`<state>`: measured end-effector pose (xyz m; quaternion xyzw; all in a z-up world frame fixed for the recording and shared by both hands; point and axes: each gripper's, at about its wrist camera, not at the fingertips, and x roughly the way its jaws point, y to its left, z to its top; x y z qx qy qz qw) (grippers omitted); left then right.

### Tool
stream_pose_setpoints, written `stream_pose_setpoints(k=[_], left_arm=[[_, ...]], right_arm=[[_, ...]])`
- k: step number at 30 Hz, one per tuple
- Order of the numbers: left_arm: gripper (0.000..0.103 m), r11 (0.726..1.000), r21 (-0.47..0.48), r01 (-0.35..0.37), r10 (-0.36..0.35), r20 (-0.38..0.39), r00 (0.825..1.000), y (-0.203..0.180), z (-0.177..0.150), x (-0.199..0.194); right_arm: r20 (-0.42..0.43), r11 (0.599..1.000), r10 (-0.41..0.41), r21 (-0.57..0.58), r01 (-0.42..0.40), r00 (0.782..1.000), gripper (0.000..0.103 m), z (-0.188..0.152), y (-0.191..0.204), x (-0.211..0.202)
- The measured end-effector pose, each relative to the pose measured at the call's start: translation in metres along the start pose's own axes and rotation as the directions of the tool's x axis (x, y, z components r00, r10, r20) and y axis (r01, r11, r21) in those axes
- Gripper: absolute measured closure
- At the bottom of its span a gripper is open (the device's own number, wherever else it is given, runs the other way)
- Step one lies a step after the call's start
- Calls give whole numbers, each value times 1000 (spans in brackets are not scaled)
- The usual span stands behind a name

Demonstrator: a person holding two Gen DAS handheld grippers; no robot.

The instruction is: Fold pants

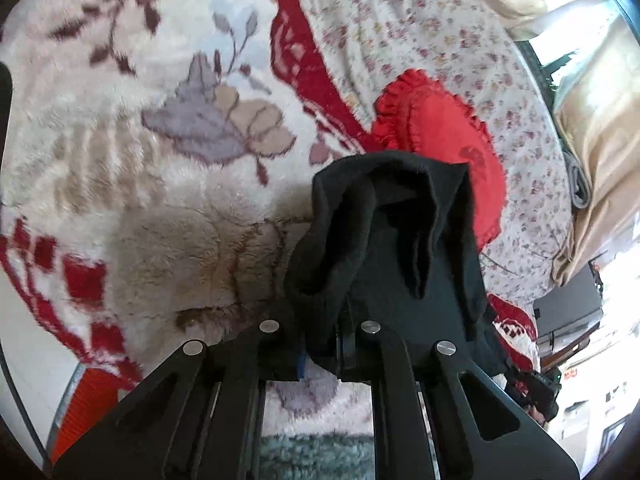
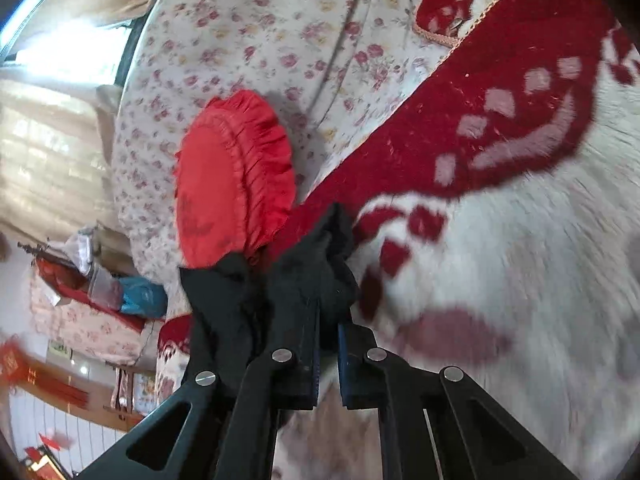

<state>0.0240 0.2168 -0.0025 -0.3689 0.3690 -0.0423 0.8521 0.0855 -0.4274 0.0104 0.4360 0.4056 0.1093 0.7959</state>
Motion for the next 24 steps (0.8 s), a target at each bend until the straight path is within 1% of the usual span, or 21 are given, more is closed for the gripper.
stream_pose_setpoints(k=[2,3,5,7,8,9,10,11,12,13,14,15,16,17,18,19,20,21,22,23,24], left_arm=[[95,1000,-2,10,-10,17,1000,7,2,-14],[95,1000,-8,21,-21,24,999,13,4,-24],[95,1000,-11,22,-21,33,999,20,7,-39],[95,1000,5,8,-8,43,999,28,11,-52],[95,999,28,-26,25,48,999,30,13,-54],[94,998,47,-52,51,41,998,34,14,-51],[93,996,48,-70,69,16,997,40,15,-44],[90,995,31,-100,100,-19,995,48,16,-36],[89,991,22,-131,132,-40,990,53,16,-31],[85,988,22,-150,151,-51,987,57,15,-28],[80,987,25,-157,158,-42,986,59,14,-30],[77,983,38,-182,183,-18,983,59,14,-34],[70,976,57,-213,213,5,977,59,13,-37],[66,971,67,-231,230,21,973,59,12,-39],[66,966,74,-248,246,42,968,59,12,-43],[66,961,82,-265,260,67,963,58,12,-48],[66,956,91,-281,273,91,958,56,11,-52],[66,948,110,-300,285,129,950,52,10,-58],[66,942,134,-309,288,156,945,47,9,-61],[65,932,180,-314,282,185,941,39,7,-66],[65,921,228,-316,272,205,940,30,4,-68]], right_arm=[[-43,1000,4,17,-3,999,97,-16,1,-12],[-55,1000,13,23,-11,998,97,-24,2,-16],[-78,999,34,28,-32,996,97,-43,1,-27],[-97,998,57,40,-54,994,97,-65,-3,-32],[-107,998,52,34,-49,993,97,-73,-7,-30],[-117,999,37,15,-35,992,97,-78,-9,-27],[-124,1000,-10,-4,10,992,97,-83,-15,-22],[-108,996,-90,8,91,990,97,-84,-26,-20],[-76,991,-122,41,125,990,97,-83,-35,-24],[-32,990,-115,74,117,993,98,-80,-40,-31],[-3,987,-140,75,140,990,98,-77,-38,-36],[43,980,-197,27,196,979,97,-73,-25,-42],[84,972,-225,-51,230,971,91,-70,-7,-44],[107,964,-214,-138,228,971,88,-68,13,-42],[107,948,-174,-250,196,979,80,-70,40,-37],[87,915,-133,-373,156,987,72,-75,68,-28],[43,835,-86,-542,95,995,69,-87,105,-13],[-5,769,-56,-638,40,998,66,-99,127,-1],[-72,689,-42,-725,-23,997,65,-112,147,14],[-142,597,-62,-799,-77,988,65,-127,166,34],[-187,543,-88,-833,-111,978,65,-137,176,49]])
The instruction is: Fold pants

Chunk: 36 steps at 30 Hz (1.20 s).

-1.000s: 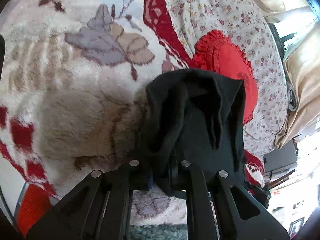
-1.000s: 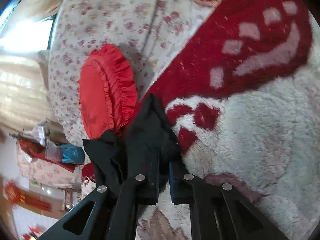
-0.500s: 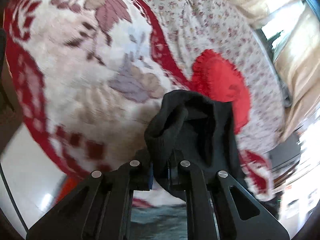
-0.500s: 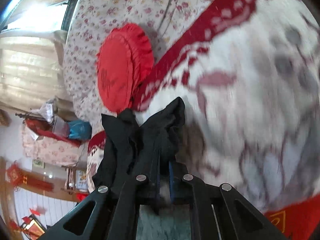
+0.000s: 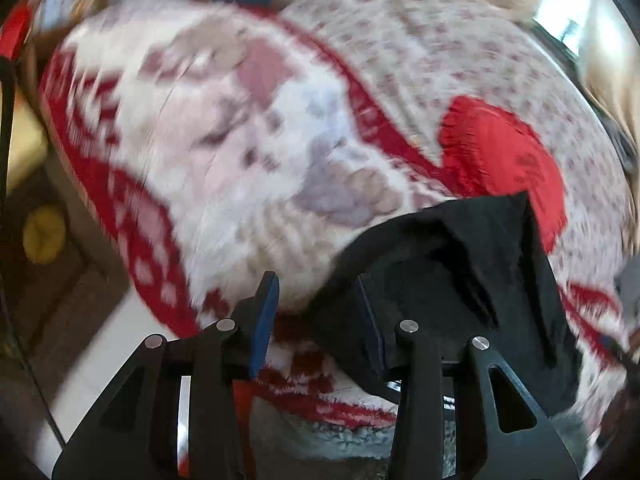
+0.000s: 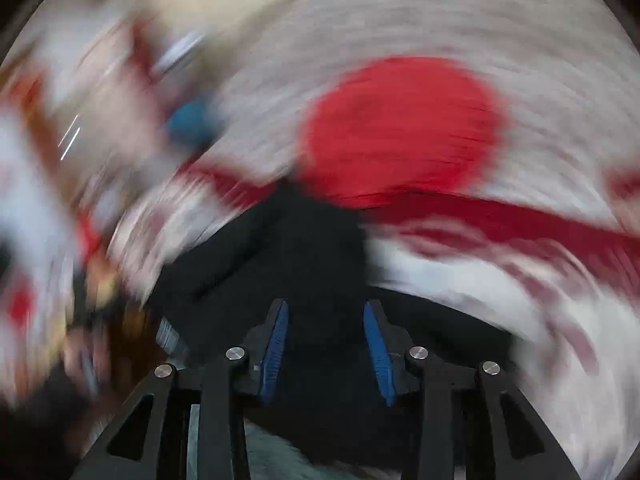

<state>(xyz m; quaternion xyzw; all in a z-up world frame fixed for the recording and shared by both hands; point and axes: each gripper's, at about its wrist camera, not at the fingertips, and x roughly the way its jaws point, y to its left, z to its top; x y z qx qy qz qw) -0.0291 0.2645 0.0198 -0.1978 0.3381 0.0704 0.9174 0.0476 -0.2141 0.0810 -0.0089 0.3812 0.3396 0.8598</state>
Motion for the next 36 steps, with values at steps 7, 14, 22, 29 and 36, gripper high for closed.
stream_pose_setpoints(k=[7,14,22,29,36], left_arm=[[37,863,502,63,-93,34,995,-85,-21,-18],[37,717,677,167,-162,-71,984,-150,-28,10],[37,611,773,174,-63,-172,983,-193,-28,67],[94,675,731,99,-16,-120,993,-179,-12,71],[95,867,487,102,-127,18,992,-136,84,26]], right_arm=[[-258,982,-20,-187,-30,966,65,7,18,80],[-341,975,-139,-209,69,930,68,1,17,109],[-243,996,-73,36,85,967,97,9,-14,96],[-47,977,-196,76,199,980,99,14,-16,49],[220,963,-177,238,123,959,99,43,-32,-50]])
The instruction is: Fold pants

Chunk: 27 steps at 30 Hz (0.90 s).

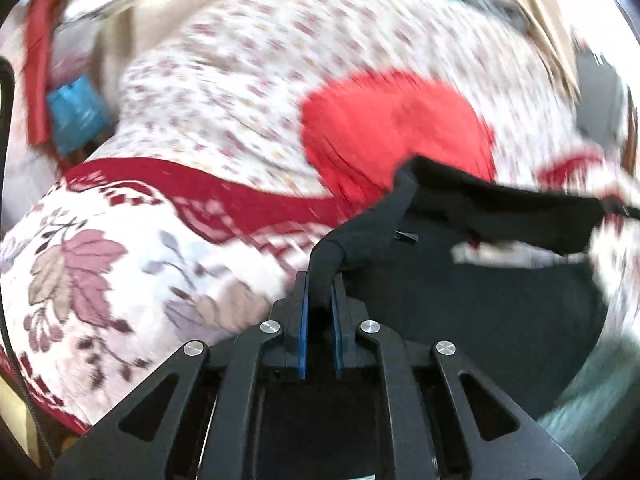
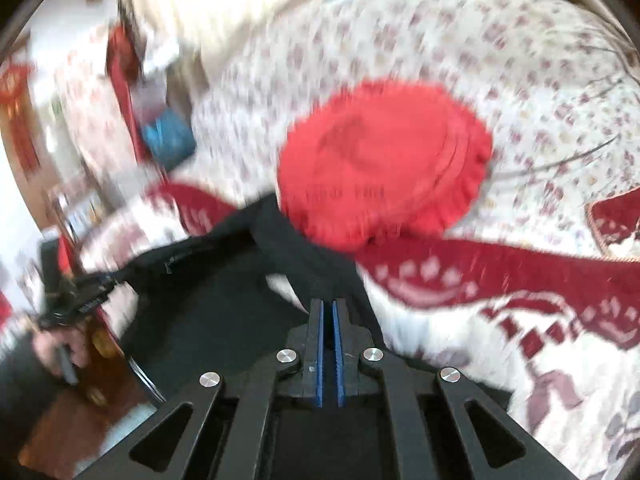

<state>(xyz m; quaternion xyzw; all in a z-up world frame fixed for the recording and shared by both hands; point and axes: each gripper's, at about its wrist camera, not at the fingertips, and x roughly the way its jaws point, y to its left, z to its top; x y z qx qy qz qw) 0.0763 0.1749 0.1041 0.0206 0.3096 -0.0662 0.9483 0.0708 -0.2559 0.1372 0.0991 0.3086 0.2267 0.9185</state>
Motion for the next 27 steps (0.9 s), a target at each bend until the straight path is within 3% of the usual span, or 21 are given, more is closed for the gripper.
stream_pose_setpoints(k=[5,9,13,15,19,22,24,27], left_arm=[[95,994,-107,-37,39,16,999,48,24,0],[95,984,-176,-8,14,30,999,63,24,2],[95,982,-187,-16,15,-2,1000,63,19,25],[95,982,-190,-20,13,-34,999,63,19,45],[95,983,-170,-65,53,-76,996,57,26,79],[86,974,-160,-158,141,-113,984,59,26,93],[86,961,-193,-198,173,-138,975,70,19,92],[85,931,-242,-275,237,-175,956,92,3,85]], right_arm=[[113,994,80,69,-89,990,99,41,-4,-60],[178,981,136,111,-157,975,99,49,-6,-88],[175,970,140,175,-170,975,99,50,-24,-77],[137,968,97,217,-125,986,99,51,-42,-52],[39,968,-67,243,55,997,99,52,-84,17],[-85,939,-270,197,282,959,99,50,-103,57],[-84,930,-284,217,295,955,98,42,-106,57],[-84,936,-244,241,257,966,90,21,-103,53]])
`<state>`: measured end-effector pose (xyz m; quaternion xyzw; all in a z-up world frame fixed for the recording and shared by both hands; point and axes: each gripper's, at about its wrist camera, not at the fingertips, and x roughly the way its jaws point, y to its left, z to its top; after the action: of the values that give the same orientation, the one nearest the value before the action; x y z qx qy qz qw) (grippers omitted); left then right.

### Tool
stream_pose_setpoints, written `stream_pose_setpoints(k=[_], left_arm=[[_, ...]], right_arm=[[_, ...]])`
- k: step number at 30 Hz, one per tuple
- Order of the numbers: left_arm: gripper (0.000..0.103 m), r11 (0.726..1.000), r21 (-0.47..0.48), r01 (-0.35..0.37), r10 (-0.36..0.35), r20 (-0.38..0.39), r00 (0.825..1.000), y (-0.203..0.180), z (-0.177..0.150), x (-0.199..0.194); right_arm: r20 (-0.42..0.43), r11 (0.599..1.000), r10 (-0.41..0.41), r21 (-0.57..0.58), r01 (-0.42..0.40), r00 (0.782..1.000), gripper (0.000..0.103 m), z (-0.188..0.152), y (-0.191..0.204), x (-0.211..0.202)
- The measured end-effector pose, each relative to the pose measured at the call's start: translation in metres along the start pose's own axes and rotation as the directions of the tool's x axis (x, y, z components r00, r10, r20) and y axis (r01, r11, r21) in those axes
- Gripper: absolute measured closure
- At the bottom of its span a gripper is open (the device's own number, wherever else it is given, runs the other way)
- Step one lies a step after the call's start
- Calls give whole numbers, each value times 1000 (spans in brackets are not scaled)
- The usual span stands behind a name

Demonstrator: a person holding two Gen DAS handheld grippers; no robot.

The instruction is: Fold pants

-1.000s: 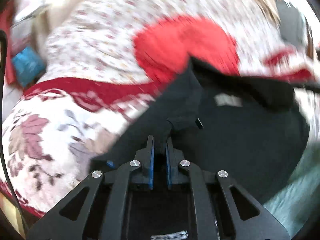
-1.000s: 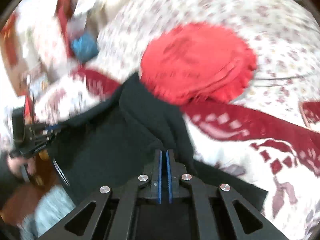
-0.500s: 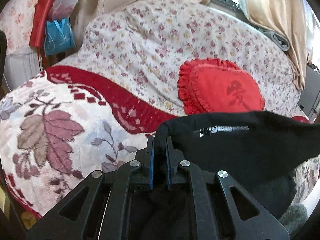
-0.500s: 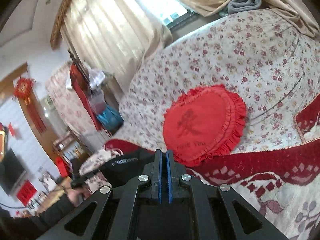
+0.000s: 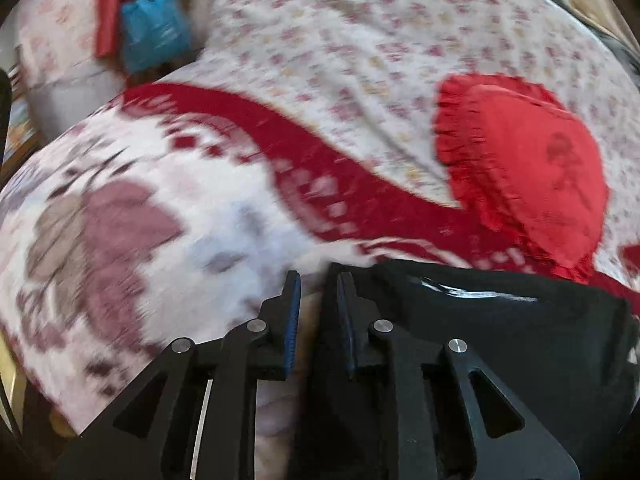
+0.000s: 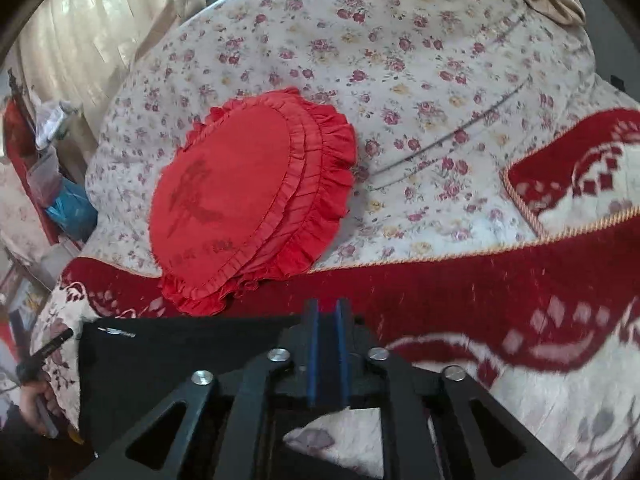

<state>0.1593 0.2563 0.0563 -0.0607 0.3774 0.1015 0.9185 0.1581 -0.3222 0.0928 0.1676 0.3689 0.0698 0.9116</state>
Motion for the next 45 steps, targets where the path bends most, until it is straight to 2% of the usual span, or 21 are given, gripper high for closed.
stream_pose_setpoints(k=[2,4,5,9,11,13,15,17,19,21,23,25,28,35,45], left_arm=[[85,997,-64,-49,50,4,999,16,-7,-7],[85,989,-148,-11,15,26,1000,25,-19,-23],[85,987,-160,16,-12,29,1000,23,-25,-29],[83,979,-121,163,-160,35,986,-11,-58,-53],[69,970,-95,224,-223,20,975,-29,-74,-57],[58,963,-77,258,-259,-1,966,-43,-95,-55],[58,961,-81,265,-269,-46,962,-52,-111,-43],[58,964,-82,253,-260,-81,962,-56,-124,-29],[54,971,-46,236,-236,-14,972,-61,-130,-32],[47,974,-18,227,-227,6,974,-67,-134,-31],[45,977,6,214,-214,15,977,-72,-139,-32],[45,979,-13,206,-206,15,979,-71,-137,-28],[44,985,-17,173,-173,12,985,-76,-139,-27],[44,992,12,124,-124,9,992,-82,-142,-26],[44,993,14,117,-117,17,993,-82,-144,-26]], right_arm=[[-50,999,33,15,-32,998,89,-15,-1,7],[-89,997,77,36,-74,993,89,-30,1,12],[-106,994,105,49,-100,989,89,-36,2,16],[-133,988,135,99,-123,982,89,-54,3,42],[-145,979,144,164,-120,979,90,-62,-8,59],[-123,976,138,184,-114,983,91,-64,-7,57],[-117,983,106,159,-87,987,90,-66,-1,53],[-121,988,93,136,-76,988,90,-66,2,52],[-124,990,86,124,-71,988,90,-65,3,53],[-131,995,58,89,-46,990,90,-64,10,55],[-139,1000,-5,18,7,990,90,-62,21,57],[-141,997,-63,-48,57,988,90,-63,31,60],[-143,991,-106,-94,93,984,90,-64,37,62],[-143,995,-84,-72,75,986,90,-63,36,64],[-141,992,-101,-94,88,985,90,-64,37,64]])
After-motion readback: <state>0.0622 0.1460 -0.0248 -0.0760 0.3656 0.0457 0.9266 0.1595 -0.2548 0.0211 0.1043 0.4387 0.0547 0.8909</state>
